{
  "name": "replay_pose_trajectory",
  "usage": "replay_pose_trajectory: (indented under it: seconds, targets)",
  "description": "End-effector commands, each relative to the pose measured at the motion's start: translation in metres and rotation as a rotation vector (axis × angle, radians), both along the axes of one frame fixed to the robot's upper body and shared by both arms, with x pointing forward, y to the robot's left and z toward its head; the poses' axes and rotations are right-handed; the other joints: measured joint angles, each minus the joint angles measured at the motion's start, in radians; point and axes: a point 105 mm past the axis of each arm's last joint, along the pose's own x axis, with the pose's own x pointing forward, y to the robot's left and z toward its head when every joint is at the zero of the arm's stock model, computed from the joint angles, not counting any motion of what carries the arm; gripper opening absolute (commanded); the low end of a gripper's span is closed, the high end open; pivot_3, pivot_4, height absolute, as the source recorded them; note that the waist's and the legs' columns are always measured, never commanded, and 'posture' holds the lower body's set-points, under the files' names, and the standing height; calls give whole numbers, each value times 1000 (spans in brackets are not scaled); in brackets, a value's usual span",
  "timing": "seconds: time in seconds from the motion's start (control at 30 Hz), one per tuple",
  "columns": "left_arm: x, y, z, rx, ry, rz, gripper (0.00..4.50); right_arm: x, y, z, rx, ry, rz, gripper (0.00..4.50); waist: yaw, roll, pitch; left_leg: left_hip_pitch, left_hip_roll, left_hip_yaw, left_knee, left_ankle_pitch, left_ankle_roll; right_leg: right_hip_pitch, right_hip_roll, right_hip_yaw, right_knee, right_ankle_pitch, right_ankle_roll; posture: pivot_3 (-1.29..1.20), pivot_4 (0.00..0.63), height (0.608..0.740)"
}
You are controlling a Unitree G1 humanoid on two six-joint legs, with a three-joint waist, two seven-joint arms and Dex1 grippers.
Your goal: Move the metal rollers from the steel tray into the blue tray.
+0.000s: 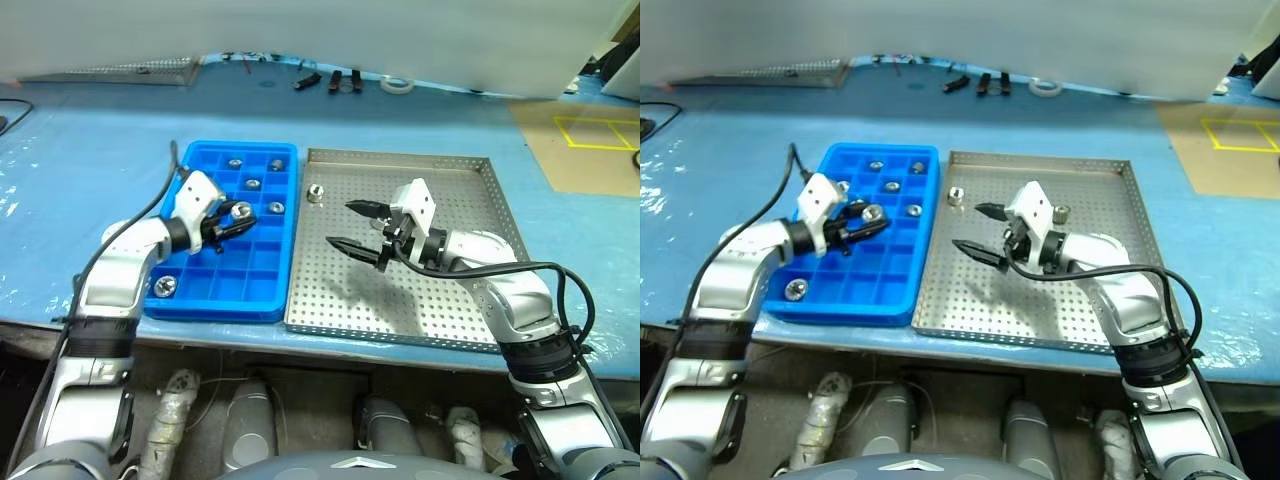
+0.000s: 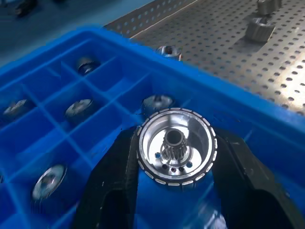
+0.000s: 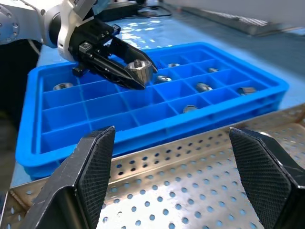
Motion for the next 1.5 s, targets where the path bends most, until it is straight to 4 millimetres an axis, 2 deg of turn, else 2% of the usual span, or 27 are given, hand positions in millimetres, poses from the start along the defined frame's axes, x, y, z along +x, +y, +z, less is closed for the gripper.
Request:
replay_pose_trajectory:
  seconds: [0.03, 0.17, 0.5, 0.83, 1.03, 1.23, 1.3, 1.37, 1.5]
  targets:
    - [7, 9, 19, -13, -100, 107, 1807, -1, 7, 9, 9, -53, 49, 4036, 18, 0, 0, -1, 0, -1, 0, 0, 0, -1, 0, 0, 1, 0, 0, 225, 150, 740]
    - [-1, 5, 11, -34, -62, 89, 1807, -1, 5, 7, 1, -54, 55, 4036, 31, 0, 0, -2, 0, -2, 1, 0, -1, 0, 0, -1, 1, 0, 0, 222, 150, 740]
    - [-22, 23, -6, 0, 27, 105, 1807, -7, -1, 3, -7, -46, 33, 4036, 23, 0, 0, -4, 0, -2, 0, 3, -4, -4, 1, 0, 1, 0, 0, 197, 150, 740]
    - [-26, 21, -16, -3, 77, 84, 1807, -5, -4, 8, -11, -54, 9, 4036, 21, 0, 0, -3, 1, -2, 0, 3, -4, -5, 1, 0, 2, 0, 0, 182, 150, 740]
    - [-20, 27, -14, 20, 75, 109, 3738, -5, -7, 8, -11, -57, -11, 4036, 19, 0, 0, -4, 1, -2, 0, 3, -5, -5, 1, 0, 3, 0, 0, 160, 150, 740]
    - [-23, 8, -5, -24, 79, 11, 3738, -1, -13, 10, -1, -74, -61, 4036, 19, 0, 0, -3, 0, -2, 1, 3, -5, -5, 1, 0, 3, 0, 0, 137, 150, 740]
    - [-20, -8, 6, -75, 65, -45, 3738, 19, -29, 16, 11, -116, -206, 4036, 20, 0, 0, -3, 0, -2, 1, 3, -5, -5, 1, 0, 4, 0, 0, 110, 150, 740]
    - [-17, -18, 13, -107, 57, -69, 3738, 30, -40, 20, 12, -142, -297, 4036, 20, 0, 0, -3, 0, -2, 2, 4, -6, -5, 1, 0, 5, 0, 0, 95, 150, 740]
    - [-6, -53, 22, -130, 30, -155, 3738, 60, -85, 16, -53, -163, -594, 4036, 17, 0, 0, -2, -1, -1, 4, 5, -8, -5, 0, 1, 9, 0, 0, 44, 150, 740]
